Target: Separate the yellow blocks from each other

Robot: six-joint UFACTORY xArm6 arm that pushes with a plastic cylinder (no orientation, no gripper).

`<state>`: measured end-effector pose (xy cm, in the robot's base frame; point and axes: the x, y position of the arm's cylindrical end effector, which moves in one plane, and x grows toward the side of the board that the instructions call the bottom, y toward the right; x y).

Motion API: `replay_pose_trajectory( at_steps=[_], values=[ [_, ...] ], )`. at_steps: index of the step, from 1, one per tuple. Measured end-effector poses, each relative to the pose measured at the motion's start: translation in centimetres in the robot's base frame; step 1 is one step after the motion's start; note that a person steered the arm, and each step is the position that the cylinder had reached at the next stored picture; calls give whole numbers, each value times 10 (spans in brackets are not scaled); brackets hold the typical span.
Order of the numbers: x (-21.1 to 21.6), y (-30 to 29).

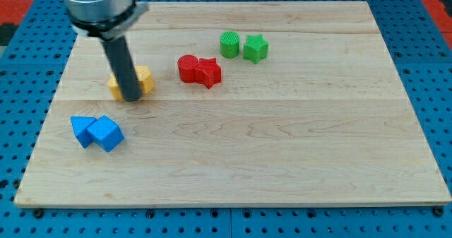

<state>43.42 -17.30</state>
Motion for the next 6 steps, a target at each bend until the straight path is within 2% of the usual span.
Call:
replay_pose_trajectory(
  at_steps=[2,3,4,5,6],
  values=[
    [-48,-60],
    [-11,-8],
    [19,70],
    [-6,100],
    [-16,55]
  ],
)
